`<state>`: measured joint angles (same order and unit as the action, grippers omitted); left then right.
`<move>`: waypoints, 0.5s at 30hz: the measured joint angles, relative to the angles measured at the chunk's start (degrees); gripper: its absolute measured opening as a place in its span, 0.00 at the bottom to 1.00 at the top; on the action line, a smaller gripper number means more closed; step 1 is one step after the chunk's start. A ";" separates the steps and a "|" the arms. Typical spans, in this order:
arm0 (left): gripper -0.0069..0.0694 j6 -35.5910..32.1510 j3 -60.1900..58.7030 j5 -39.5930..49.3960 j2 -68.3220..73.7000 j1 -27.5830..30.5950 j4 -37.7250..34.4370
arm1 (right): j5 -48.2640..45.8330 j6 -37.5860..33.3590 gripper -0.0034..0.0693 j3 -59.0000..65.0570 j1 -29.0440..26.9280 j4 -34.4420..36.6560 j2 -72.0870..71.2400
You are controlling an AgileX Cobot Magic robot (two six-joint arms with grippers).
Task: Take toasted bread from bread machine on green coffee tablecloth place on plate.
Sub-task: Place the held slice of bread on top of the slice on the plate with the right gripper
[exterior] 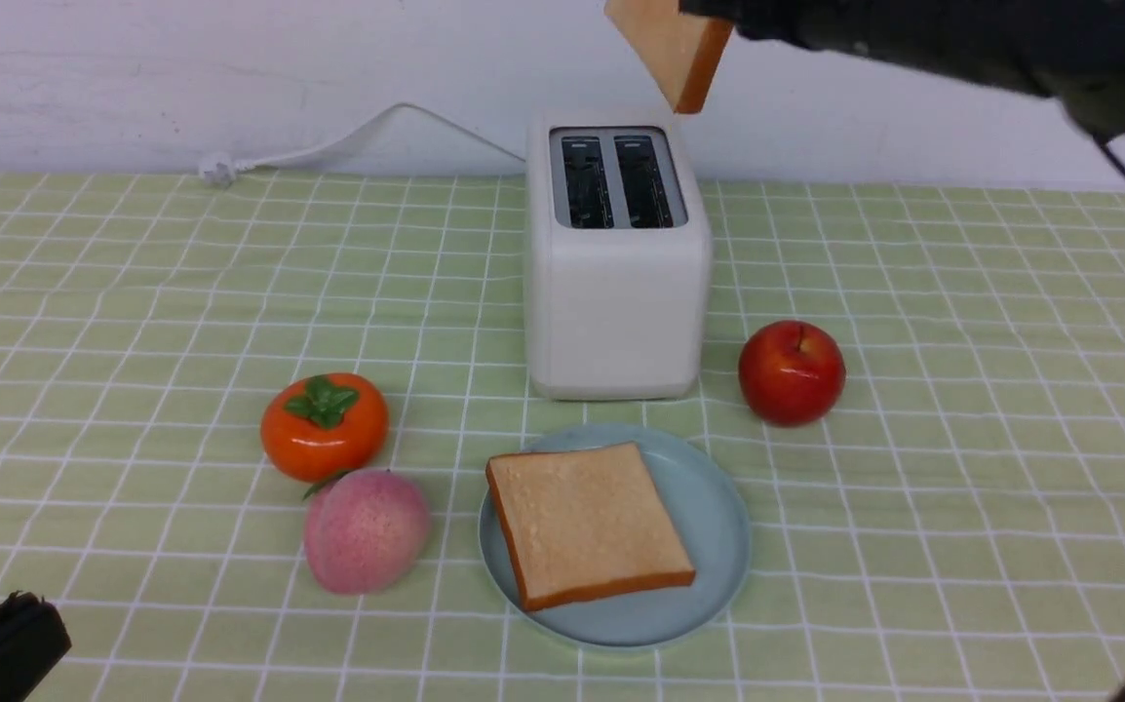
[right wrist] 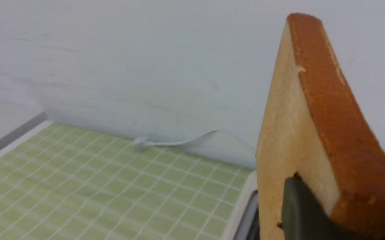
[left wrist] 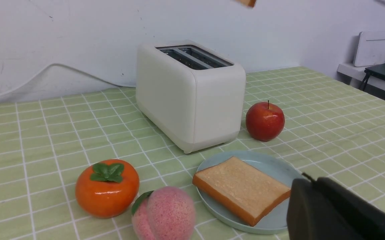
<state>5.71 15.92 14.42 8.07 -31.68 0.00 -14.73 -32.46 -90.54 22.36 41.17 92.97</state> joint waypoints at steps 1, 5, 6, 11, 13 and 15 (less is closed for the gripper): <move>0.08 0.00 0.00 0.00 0.00 0.00 0.00 | -3.73 0.00 0.21 0.00 0.00 -1.07 -1.60; 0.09 0.00 0.00 0.00 0.00 0.00 0.00 | -24.23 3.01 0.21 0.00 0.00 -4.58 -5.89; 0.09 0.00 0.00 0.00 0.00 0.00 0.00 | -28.80 4.41 0.21 0.50 0.00 -4.88 -6.08; 0.09 0.00 0.00 0.94 0.00 0.00 0.00 | -39.10 9.96 0.21 7.47 0.00 -4.50 -4.69; 0.09 0.00 0.00 1.31 0.00 0.00 0.00 | -39.00 10.81 0.21 9.49 0.00 -3.81 -3.73; 0.09 0.00 0.00 1.92 0.00 0.00 0.00 | -38.22 11.23 0.21 11.05 0.00 -2.18 -2.21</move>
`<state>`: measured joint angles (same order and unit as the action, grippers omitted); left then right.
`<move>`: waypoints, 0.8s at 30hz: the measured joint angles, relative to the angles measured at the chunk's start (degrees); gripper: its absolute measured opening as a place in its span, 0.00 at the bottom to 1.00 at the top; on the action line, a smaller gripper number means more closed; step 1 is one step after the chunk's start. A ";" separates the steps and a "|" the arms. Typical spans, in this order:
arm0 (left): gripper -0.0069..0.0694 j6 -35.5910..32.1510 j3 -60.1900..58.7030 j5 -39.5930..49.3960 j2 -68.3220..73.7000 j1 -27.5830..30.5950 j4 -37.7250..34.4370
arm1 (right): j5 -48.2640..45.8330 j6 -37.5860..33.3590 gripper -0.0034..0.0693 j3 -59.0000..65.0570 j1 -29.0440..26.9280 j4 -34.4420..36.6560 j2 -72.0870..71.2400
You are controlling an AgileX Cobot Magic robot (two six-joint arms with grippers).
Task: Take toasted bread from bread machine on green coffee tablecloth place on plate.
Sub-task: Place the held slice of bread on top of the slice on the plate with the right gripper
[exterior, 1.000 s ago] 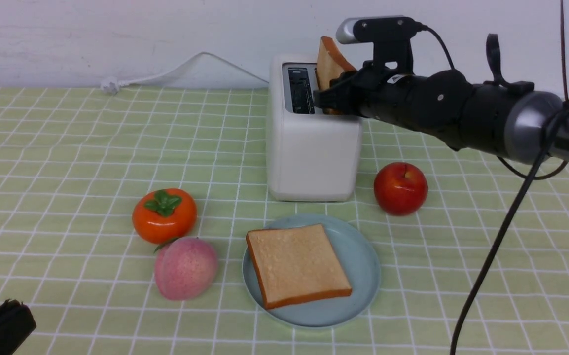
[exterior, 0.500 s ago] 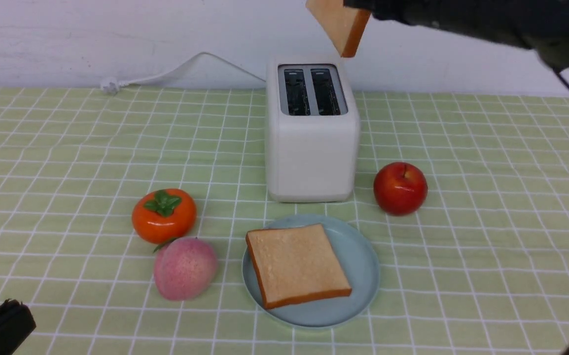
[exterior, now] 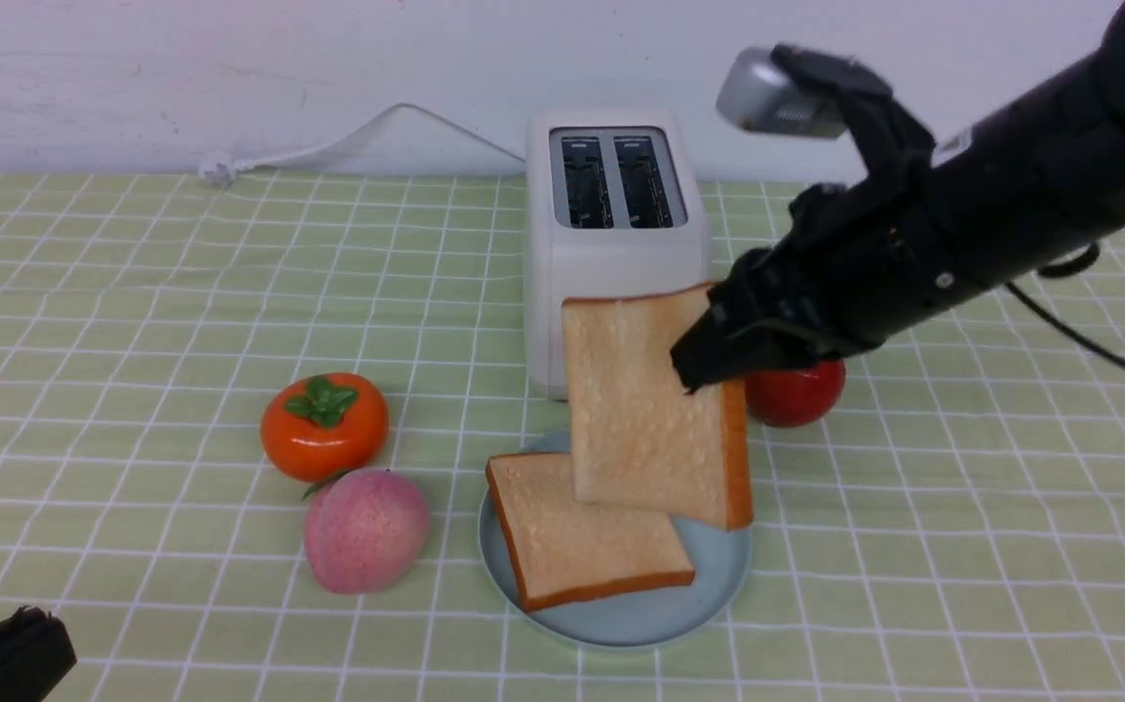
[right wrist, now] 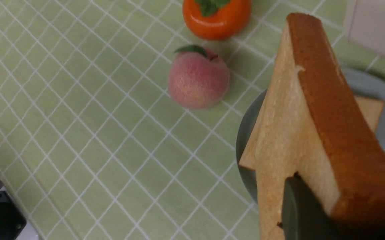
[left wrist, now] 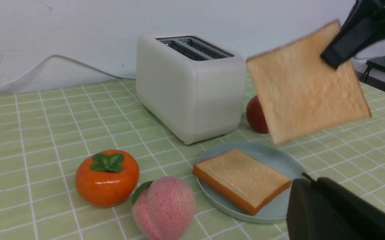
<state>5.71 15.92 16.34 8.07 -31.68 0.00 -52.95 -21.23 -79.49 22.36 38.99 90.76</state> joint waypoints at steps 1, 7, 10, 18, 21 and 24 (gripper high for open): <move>0.09 0.00 0.00 0.18 0.00 0.00 0.00 | 0.53 0.02 0.20 0.31 0.00 0.68 0.80; 0.09 0.00 0.00 2.47 0.00 0.00 0.00 | 3.71 -0.33 0.20 0.44 -0.19 5.01 8.41; 0.09 0.00 0.00 3.58 0.00 0.00 0.00 | 4.03 -0.46 0.20 0.44 -1.19 7.19 11.73; 0.09 0.00 0.00 3.83 0.00 0.00 0.00 | 4.24 -0.46 0.20 0.44 -2.55 12.74 13.98; 0.09 0.00 0.00 3.83 0.00 0.00 0.00 | 4.30 -0.13 0.20 0.44 -2.84 12.50 13.98; 0.09 0.00 0.00 3.88 0.00 0.00 0.00 | 4.44 1.09 0.27 0.44 -2.90 8.83 13.98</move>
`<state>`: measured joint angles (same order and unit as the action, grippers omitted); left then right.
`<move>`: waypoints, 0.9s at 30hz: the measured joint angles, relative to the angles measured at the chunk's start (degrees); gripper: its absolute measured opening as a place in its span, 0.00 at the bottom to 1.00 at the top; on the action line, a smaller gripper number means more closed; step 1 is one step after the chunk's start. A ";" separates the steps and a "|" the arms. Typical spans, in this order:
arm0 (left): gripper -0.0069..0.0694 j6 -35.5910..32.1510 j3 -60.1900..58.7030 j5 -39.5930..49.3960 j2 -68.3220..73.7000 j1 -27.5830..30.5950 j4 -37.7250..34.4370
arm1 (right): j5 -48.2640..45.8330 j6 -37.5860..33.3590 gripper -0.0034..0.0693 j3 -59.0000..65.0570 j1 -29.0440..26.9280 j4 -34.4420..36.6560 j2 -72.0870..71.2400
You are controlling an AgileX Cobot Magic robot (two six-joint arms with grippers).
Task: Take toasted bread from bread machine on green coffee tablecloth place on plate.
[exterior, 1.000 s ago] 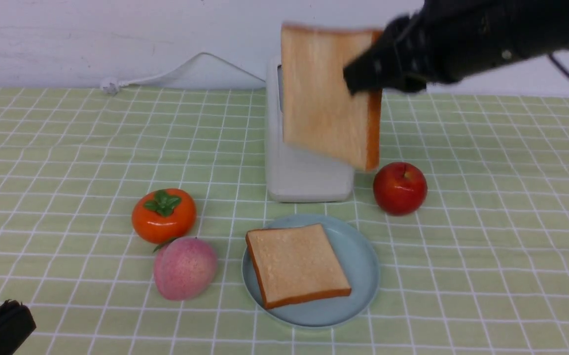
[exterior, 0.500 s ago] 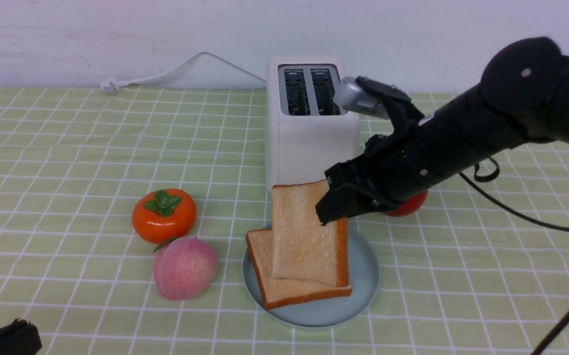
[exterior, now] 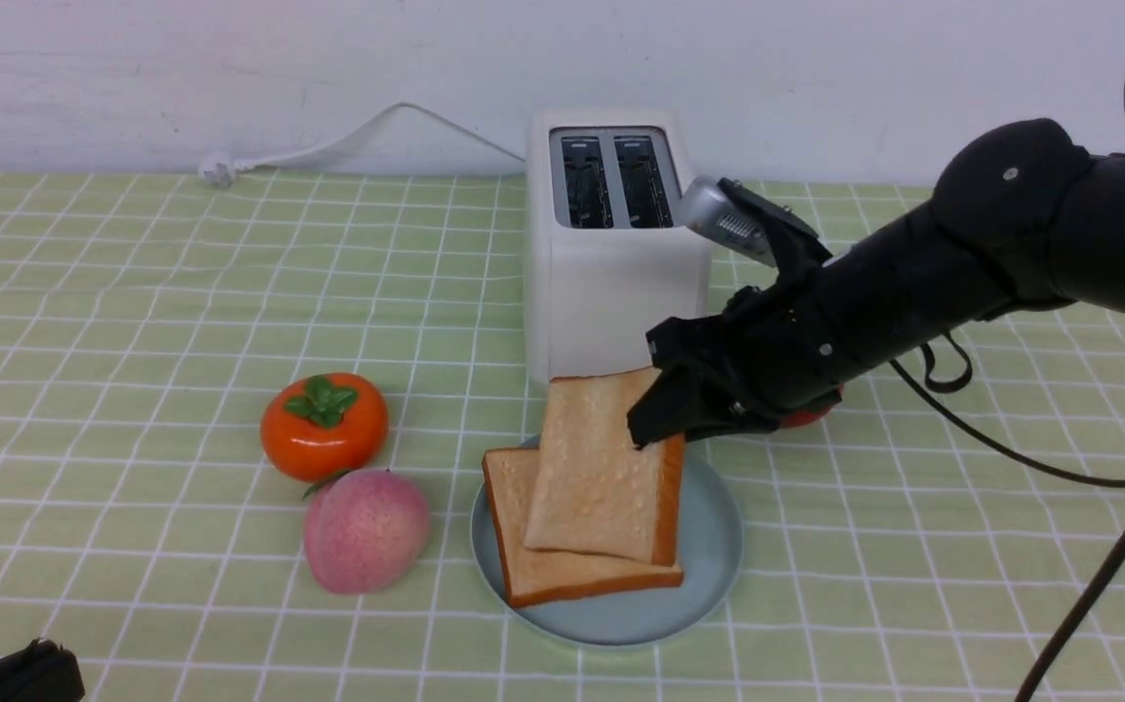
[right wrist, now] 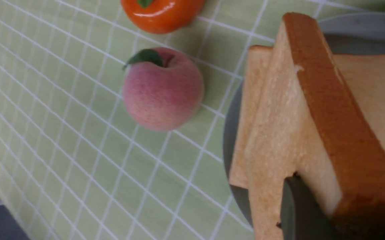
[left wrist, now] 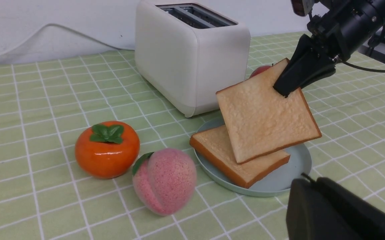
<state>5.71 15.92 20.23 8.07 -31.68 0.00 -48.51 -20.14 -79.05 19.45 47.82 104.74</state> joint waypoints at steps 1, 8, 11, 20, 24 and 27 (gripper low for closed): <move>0.09 0.00 0.00 0.00 0.00 0.00 0.00 | 0.00 0.66 0.32 0.00 0.00 -1.64 0.00; 0.10 0.00 0.00 0.00 0.00 0.00 0.00 | -0.41 8.54 0.68 -0.27 0.00 -15.46 0.00; 0.10 0.00 0.00 0.00 0.00 0.00 0.00 | -2.52 11.33 0.75 -1.56 0.00 -21.05 -0.08; 0.11 0.00 0.00 0.00 0.00 0.00 -0.30 | -17.65 16.22 0.58 -9.18 -0.05 -30.07 -10.49; 0.11 0.00 0.00 -0.06 0.00 0.00 -1.97 | -21.57 17.43 0.33 -7.83 0.01 -31.59 -19.13; 0.08 0.00 0.00 -0.77 0.00 0.00 -5.86 | -22.27 19.54 0.09 -0.91 0.01 -32.29 -30.47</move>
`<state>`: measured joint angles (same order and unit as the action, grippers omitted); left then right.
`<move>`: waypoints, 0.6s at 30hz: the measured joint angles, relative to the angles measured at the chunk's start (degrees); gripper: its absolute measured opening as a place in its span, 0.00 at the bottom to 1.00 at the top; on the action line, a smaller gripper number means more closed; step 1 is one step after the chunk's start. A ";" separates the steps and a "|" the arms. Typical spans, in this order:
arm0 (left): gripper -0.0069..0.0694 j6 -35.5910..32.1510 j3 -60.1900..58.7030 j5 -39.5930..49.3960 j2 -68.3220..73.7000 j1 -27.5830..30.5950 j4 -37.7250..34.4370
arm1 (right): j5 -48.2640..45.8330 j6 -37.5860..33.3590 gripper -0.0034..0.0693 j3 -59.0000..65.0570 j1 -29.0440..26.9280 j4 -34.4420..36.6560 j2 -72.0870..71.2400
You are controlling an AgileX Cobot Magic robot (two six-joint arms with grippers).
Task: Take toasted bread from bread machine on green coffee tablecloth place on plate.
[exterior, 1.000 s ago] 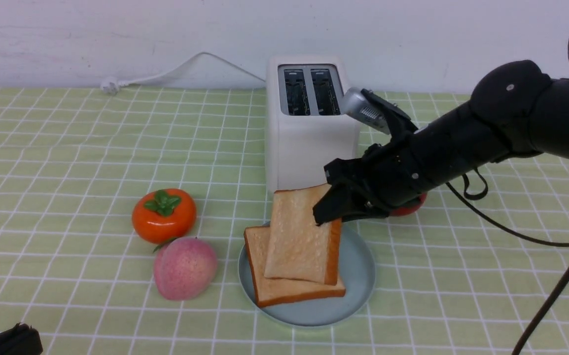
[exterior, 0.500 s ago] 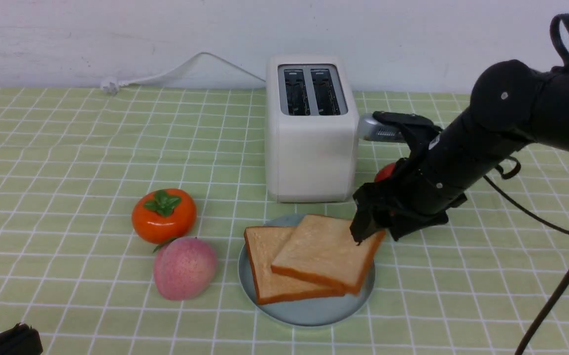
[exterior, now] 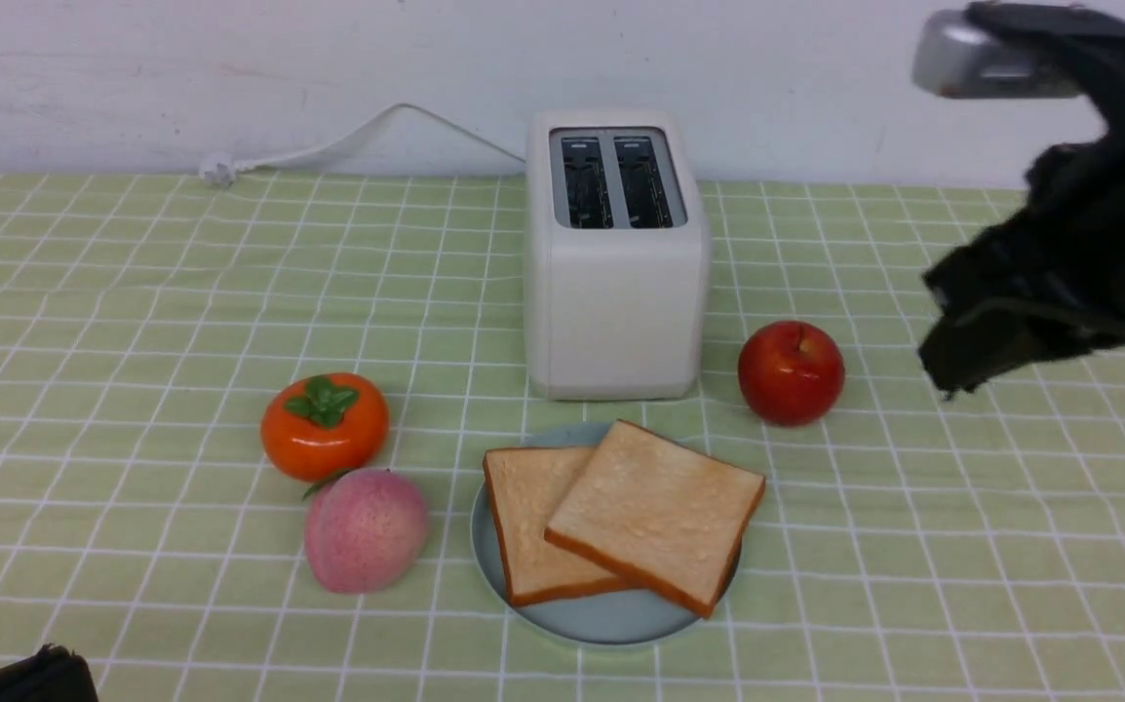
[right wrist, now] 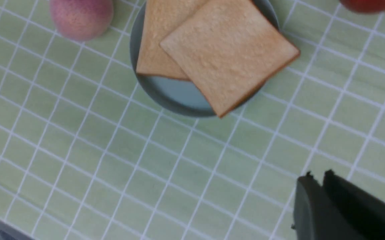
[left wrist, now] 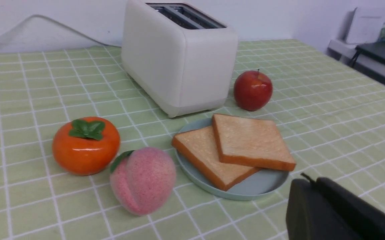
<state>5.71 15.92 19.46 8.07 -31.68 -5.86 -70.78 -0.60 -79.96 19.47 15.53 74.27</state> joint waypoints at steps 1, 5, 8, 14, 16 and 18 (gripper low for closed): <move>0.07 0.00 0.00 -0.08 0.00 0.00 -0.33 | -0.09 0.60 0.07 0.91 0.00 0.00 -1.86; 0.07 -0.06 0.00 -0.55 0.00 0.00 -0.68 | -0.55 6.39 0.03 13.13 0.00 -1.77 -16.34; 0.07 -0.12 0.00 -0.76 0.00 0.00 -0.74 | 1.19 9.43 0.03 20.67 0.00 -3.13 -25.39; 0.07 -0.17 0.00 -0.35 0.00 0.00 -0.74 | 13.44 12.69 0.04 36.09 0.00 -5.11 -45.32; 0.07 -0.17 0.00 -0.28 0.00 0.00 -0.74 | 18.67 12.90 0.04 40.63 0.00 -6.02 -51.10; 0.07 -0.17 0.00 -0.22 0.00 0.00 -0.74 | 25.77 12.97 0.05 44.53 0.00 -7.09 -55.53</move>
<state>5.54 15.92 19.24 8.07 -31.68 -6.60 -45.00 12.37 -35.43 19.47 8.45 18.75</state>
